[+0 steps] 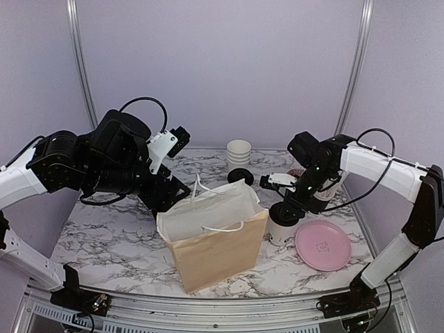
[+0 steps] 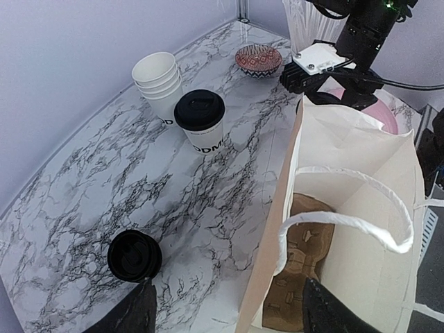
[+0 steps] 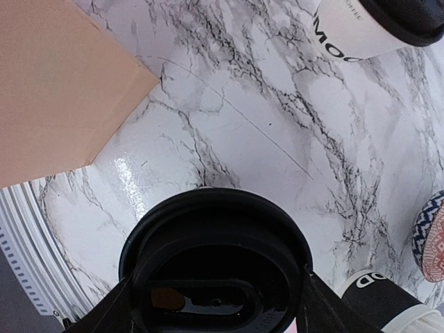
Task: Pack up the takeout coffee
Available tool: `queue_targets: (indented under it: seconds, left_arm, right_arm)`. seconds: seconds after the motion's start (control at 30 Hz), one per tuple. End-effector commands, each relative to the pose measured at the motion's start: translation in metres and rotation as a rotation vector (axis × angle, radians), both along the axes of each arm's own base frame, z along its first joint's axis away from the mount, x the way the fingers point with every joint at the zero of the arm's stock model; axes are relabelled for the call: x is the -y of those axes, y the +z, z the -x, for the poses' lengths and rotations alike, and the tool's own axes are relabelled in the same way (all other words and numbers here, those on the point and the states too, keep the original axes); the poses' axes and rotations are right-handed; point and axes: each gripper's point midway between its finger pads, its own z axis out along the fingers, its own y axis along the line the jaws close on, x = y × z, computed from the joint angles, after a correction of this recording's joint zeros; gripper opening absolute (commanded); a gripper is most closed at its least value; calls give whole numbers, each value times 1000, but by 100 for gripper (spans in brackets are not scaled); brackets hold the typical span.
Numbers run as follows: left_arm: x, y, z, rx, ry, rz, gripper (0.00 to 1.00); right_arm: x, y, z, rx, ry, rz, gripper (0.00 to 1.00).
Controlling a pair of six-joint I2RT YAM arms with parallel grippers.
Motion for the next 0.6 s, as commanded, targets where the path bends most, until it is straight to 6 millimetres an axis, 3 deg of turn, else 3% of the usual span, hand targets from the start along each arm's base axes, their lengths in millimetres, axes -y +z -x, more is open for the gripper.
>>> queue_targets:
  seconds: [0.0, 0.37, 0.57]
  left_arm:
    - [4, 11, -2, 9, -3, 33, 72]
    - [3, 2, 0, -10, -14, 20, 72]
    - [1, -3, 2, -18, -18, 11, 72]
  right_arm:
    - [-1, 2, 10, 25, 72, 14, 67]
    - [12, -8, 35, -70, 167, 110, 81]
    - [18, -8, 36, -72, 179, 147, 84]
